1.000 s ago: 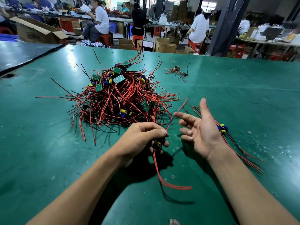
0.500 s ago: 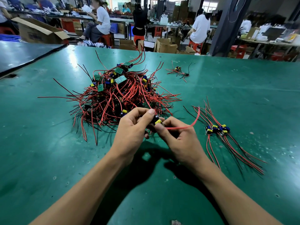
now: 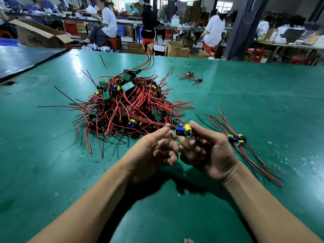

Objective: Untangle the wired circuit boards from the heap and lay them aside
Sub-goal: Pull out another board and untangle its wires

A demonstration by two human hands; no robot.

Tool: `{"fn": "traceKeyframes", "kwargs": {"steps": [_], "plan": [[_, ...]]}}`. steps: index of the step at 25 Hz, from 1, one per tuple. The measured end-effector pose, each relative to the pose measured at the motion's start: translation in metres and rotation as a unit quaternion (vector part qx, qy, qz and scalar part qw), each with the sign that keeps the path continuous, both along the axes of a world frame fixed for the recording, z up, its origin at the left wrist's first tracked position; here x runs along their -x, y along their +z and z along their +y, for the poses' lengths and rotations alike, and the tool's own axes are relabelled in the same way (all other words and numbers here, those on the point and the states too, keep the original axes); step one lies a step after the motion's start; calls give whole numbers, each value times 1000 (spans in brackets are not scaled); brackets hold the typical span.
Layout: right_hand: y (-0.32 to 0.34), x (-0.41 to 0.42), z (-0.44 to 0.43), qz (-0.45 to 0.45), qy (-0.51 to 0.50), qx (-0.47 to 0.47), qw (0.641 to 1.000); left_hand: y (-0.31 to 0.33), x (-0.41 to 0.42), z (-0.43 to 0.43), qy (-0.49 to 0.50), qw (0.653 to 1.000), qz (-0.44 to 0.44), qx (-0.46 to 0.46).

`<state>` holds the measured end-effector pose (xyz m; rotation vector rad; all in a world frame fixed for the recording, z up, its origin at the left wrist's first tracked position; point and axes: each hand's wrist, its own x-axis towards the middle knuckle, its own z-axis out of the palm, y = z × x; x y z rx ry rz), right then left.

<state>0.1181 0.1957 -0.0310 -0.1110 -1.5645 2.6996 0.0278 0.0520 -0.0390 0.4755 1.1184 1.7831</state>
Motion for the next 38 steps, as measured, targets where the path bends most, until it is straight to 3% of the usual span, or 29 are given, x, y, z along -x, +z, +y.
{"fn": "traceKeyframes", "kwargs": {"steps": [4,8,13,20,29,35,38], "plan": [[-3,0,-1,-22,19,-90,996,2,-2,-3,-26,999,17,-15],[-12,11,1,-5,-81,-172,982,-2,-2,-2,-7,999,14,-31],[-15,11,17,-8,-128,-306,943,-12,-2,1,50,995,83,31],[-24,14,26,-20,-185,-403,896,-12,-4,2,10,984,146,99],[-24,15,14,12,-103,-294,950,-16,-9,7,61,980,165,89],[-30,17,14,-57,-49,-333,940,-17,-12,9,115,969,197,93],[-30,17,13,-49,-62,-366,927,-19,-12,11,128,965,203,108]]}}
